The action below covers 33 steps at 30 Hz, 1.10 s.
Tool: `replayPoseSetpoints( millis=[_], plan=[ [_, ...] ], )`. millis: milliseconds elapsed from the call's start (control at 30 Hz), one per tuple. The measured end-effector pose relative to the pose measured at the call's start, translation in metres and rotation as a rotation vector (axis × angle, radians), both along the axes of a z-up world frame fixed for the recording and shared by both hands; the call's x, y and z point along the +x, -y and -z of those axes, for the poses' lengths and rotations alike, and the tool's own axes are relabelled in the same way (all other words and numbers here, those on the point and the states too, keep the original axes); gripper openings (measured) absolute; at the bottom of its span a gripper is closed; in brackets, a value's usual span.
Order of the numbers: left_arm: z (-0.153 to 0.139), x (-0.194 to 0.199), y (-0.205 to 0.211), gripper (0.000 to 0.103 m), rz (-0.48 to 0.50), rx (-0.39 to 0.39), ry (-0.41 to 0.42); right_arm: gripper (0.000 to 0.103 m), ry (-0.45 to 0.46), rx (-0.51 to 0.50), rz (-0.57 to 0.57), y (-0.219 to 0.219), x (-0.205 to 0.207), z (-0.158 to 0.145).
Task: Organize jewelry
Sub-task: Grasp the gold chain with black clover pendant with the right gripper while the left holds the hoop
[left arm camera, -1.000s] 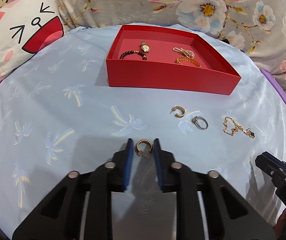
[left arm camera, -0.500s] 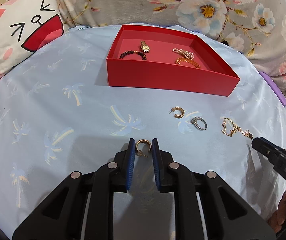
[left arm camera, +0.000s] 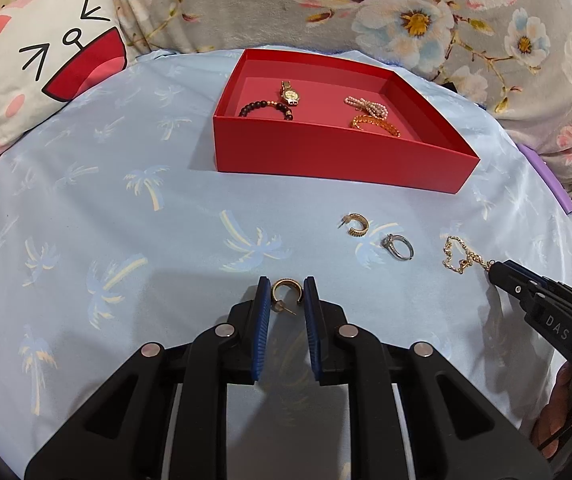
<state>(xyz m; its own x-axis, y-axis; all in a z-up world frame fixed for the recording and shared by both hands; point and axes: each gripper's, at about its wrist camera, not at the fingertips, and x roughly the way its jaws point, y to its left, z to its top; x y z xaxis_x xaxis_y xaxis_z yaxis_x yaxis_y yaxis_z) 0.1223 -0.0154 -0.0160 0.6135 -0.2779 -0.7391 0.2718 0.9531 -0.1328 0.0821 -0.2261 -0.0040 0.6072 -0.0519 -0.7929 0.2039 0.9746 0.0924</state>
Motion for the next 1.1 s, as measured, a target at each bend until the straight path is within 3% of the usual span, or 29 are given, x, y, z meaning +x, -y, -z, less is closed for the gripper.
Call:
replayPoseSetpoints(
  millis=[533,833,1100],
  plan=[
    [-0.001,-0.001,0.0,0.016,-0.007,-0.026,-0.006,0.014,0.042,0.048,0.01,0.005,-0.011,-0.012],
    [-0.005,-0.005,-0.005,0.016,-0.021,-0.039,-0.024,0.014,0.12,0.053,-0.011,0.006,-0.025,-0.05],
    [-0.03,-0.007,-0.008,0.016,0.0,-0.055,-0.009,0.014,0.199,0.048,-0.045,0.001,-0.026,-0.092]
  ],
)
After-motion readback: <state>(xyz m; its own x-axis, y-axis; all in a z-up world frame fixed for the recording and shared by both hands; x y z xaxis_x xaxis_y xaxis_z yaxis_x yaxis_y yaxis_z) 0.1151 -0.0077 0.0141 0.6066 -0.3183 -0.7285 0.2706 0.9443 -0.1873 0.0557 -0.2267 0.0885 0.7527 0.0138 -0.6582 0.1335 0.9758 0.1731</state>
